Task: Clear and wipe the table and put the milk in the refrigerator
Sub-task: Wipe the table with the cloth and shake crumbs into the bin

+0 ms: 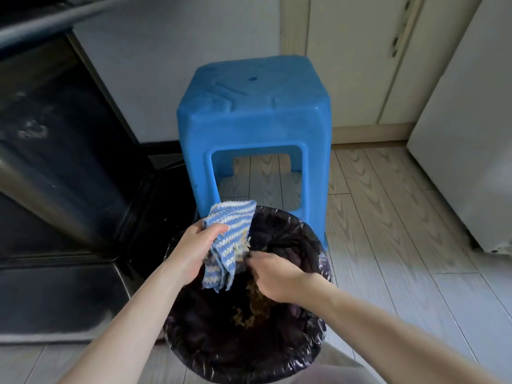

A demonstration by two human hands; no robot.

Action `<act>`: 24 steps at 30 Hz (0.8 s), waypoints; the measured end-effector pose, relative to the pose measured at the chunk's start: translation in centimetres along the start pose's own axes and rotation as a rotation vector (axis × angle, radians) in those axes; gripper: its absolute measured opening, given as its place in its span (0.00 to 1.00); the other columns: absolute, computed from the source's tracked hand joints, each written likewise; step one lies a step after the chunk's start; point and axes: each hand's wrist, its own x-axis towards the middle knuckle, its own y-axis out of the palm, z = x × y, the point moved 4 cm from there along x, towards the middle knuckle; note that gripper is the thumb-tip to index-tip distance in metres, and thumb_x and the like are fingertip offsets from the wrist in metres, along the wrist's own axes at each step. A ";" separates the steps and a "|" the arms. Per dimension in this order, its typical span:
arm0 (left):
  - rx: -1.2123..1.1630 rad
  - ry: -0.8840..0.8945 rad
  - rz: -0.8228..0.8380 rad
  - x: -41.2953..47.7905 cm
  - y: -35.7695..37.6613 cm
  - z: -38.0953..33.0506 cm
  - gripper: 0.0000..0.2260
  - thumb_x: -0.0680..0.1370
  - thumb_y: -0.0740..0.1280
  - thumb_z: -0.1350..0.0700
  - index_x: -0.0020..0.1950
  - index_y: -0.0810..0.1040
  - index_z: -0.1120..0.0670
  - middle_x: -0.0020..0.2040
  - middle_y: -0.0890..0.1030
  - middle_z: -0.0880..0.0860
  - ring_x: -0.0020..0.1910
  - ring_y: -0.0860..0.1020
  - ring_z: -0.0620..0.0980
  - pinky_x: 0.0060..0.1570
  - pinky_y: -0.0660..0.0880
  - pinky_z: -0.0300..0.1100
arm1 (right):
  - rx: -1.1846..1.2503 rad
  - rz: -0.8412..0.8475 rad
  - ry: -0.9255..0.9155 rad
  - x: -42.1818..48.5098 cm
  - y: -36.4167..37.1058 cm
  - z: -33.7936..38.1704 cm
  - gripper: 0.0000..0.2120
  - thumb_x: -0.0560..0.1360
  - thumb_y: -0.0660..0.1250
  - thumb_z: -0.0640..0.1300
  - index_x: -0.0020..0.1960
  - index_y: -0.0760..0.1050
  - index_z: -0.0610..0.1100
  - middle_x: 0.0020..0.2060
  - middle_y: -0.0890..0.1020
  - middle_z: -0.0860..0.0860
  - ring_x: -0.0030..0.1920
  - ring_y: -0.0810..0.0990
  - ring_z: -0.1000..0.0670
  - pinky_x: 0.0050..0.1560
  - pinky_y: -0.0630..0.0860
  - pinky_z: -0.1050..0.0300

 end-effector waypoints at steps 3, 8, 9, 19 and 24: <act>-0.027 -0.011 0.002 -0.3 -0.9 0.1 0.05 0.77 0.63 0.58 0.51 0.75 0.52 0.47 0.82 0.54 0.48 0.80 0.54 0.53 0.73 0.49 | -0.014 -0.044 0.115 0.0 -0.8 -0.6 0.13 0.74 0.55 0.35 0.55 0.73 0.35 0.56 0.76 0.38 0.58 0.75 0.38 0.53 0.73 0.54; -0.081 -0.033 -0.008 -0.8 -1.4 0.3 0.10 0.77 0.61 0.59 0.57 0.76 0.56 0.48 0.82 0.56 0.42 0.81 0.52 0.40 0.75 0.43 | 0.138 -0.183 -0.104 0.0 -1.5 3.0 0.28 0.75 0.53 0.33 0.74 0.55 0.42 0.74 0.57 0.45 0.74 0.58 0.44 0.73 0.59 0.53; -0.092 -0.039 0.000 -0.9 -1.3 0.3 0.10 0.77 0.61 0.59 0.56 0.76 0.56 0.48 0.82 0.56 0.42 0.81 0.52 0.39 0.75 0.43 | 0.080 -0.051 -0.102 -0.2 -0.2 3.1 0.28 0.75 0.53 0.33 0.74 0.54 0.41 0.75 0.56 0.45 0.73 0.58 0.44 0.73 0.59 0.53; -0.113 -0.048 0.042 -1.9 -1.4 0.3 0.07 0.77 0.60 0.58 0.53 0.76 0.53 0.45 0.82 0.54 0.42 0.80 0.51 0.43 0.75 0.44 | -0.108 0.003 0.017 -1.4 -2.0 2.7 0.15 0.76 0.56 0.41 0.61 0.73 0.43 0.61 0.75 0.44 0.59 0.75 0.41 0.55 0.75 0.51; 0.079 0.075 0.216 -3.0 -1.4 -0.6 0.07 0.77 0.61 0.59 0.50 0.77 0.52 0.41 0.84 0.49 0.40 0.82 0.46 0.42 0.76 0.41 | 0.031 -0.411 -0.015 -0.4 -8.1 1.1 0.25 0.72 0.68 0.50 0.67 0.66 0.45 0.66 0.71 0.46 0.66 0.67 0.44 0.63 0.67 0.52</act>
